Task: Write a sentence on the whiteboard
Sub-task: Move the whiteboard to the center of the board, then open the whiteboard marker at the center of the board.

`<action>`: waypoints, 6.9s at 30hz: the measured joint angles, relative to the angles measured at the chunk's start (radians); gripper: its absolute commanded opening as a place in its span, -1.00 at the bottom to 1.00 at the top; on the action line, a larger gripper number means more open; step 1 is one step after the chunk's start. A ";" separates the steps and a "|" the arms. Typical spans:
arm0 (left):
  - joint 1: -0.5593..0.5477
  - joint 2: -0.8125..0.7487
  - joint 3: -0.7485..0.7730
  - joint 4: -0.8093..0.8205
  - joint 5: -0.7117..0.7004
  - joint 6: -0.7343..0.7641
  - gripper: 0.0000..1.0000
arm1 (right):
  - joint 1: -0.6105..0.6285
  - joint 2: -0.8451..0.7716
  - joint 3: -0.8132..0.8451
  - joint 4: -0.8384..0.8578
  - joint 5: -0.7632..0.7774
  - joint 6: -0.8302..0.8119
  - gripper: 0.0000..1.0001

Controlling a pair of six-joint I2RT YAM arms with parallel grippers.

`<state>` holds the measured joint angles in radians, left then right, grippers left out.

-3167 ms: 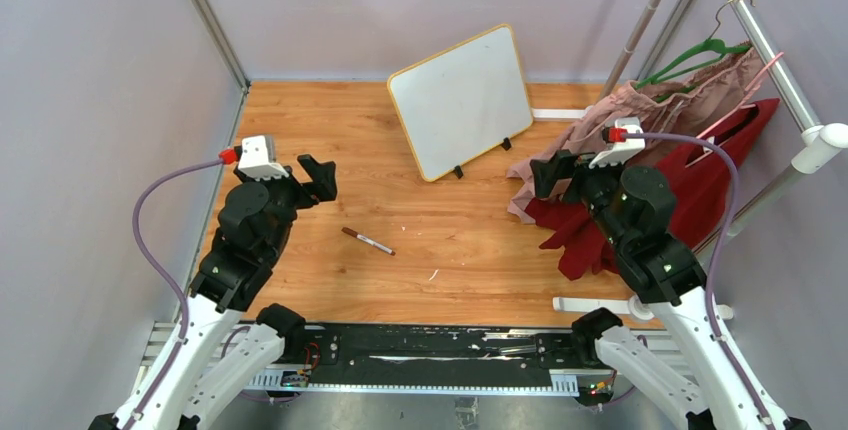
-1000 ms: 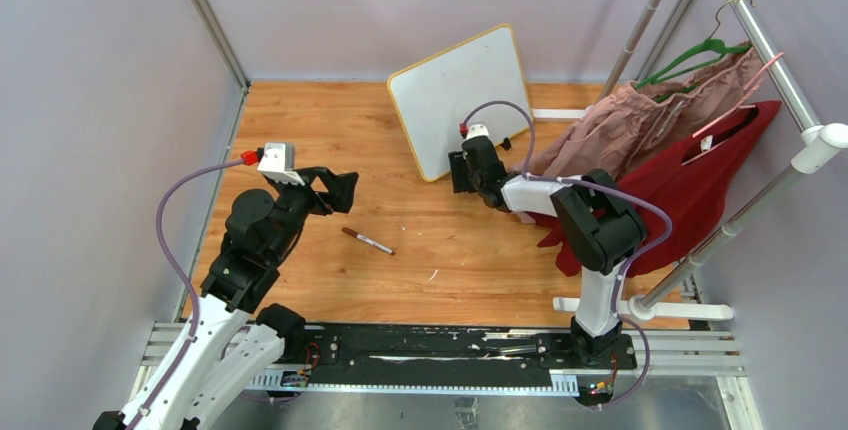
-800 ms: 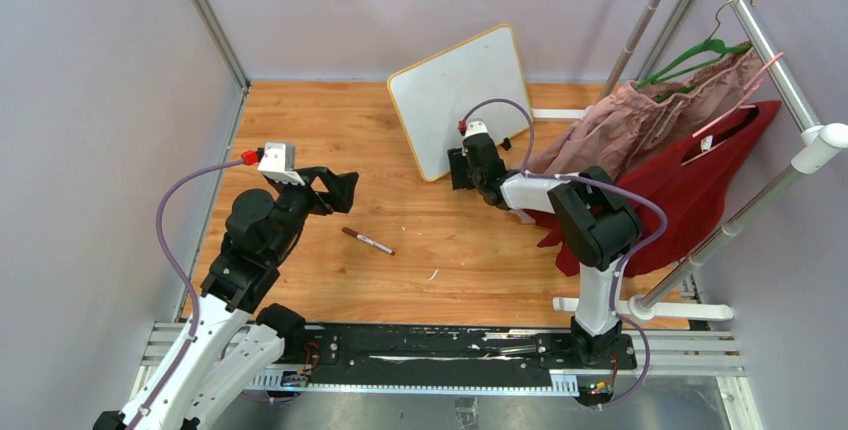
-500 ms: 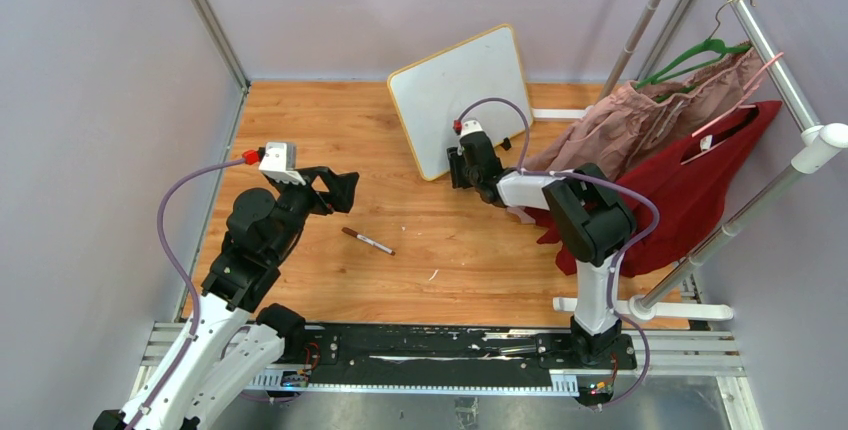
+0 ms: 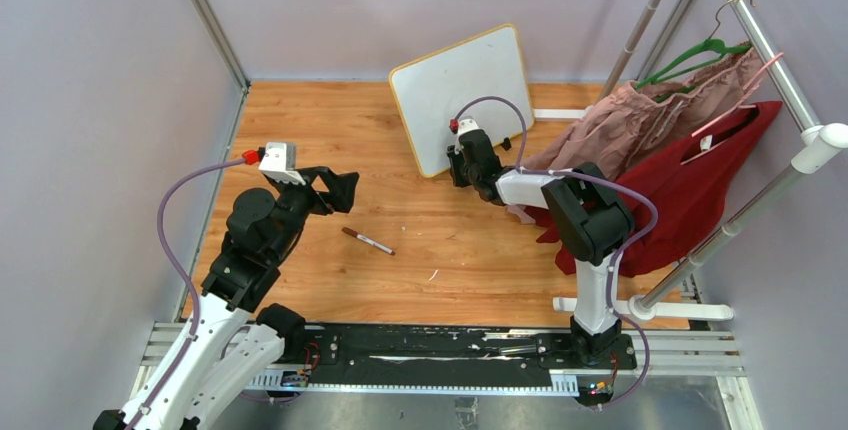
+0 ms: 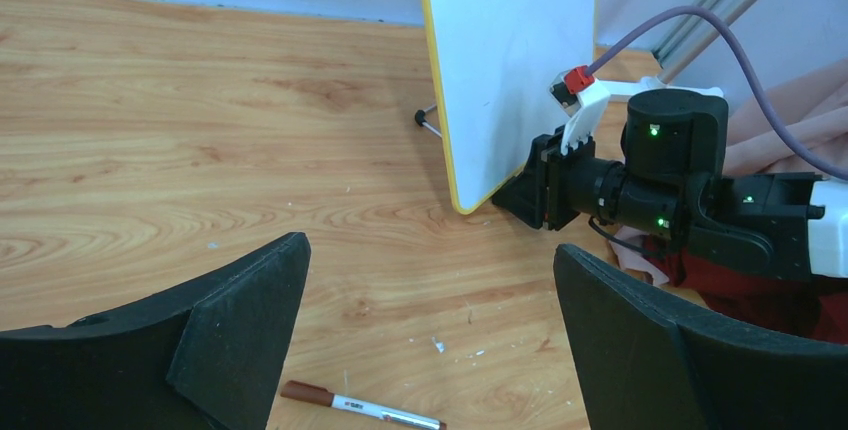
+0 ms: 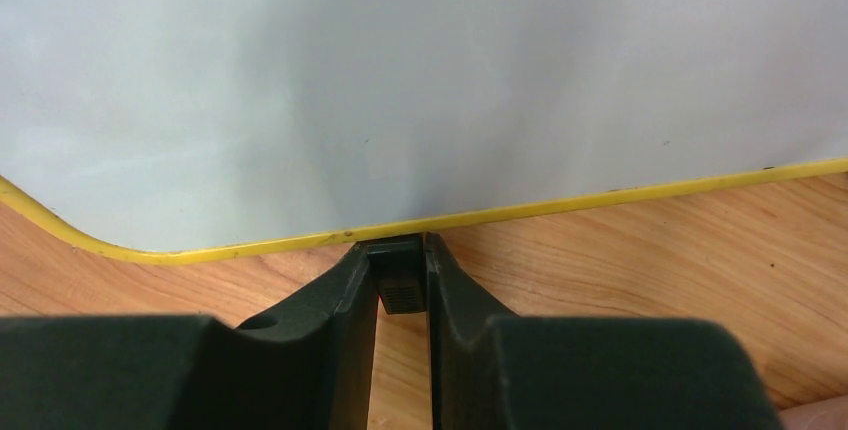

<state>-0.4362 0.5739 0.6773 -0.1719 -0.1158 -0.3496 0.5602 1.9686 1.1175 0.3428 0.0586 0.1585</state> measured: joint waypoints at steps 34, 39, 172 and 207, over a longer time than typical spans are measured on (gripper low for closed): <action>0.000 -0.006 -0.006 0.006 0.005 -0.026 0.97 | 0.324 -0.075 -0.101 -0.074 0.317 0.239 -1.00; 0.000 -0.007 -0.009 0.007 0.008 -0.027 0.97 | 0.378 -0.058 -0.048 -0.157 0.363 0.294 -1.00; -0.012 -0.140 -0.023 0.005 -0.116 -0.017 0.98 | 0.553 -0.446 -0.191 -0.435 0.169 0.024 0.23; -0.012 -0.153 -0.023 0.005 -0.115 -0.018 0.98 | 0.602 0.032 0.236 -0.467 0.063 -0.130 0.03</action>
<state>-0.4484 0.4210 0.6540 -0.1665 -0.2310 -0.3672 1.1625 2.0003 1.3537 -0.1238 0.1219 0.0288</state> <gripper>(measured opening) 0.990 0.535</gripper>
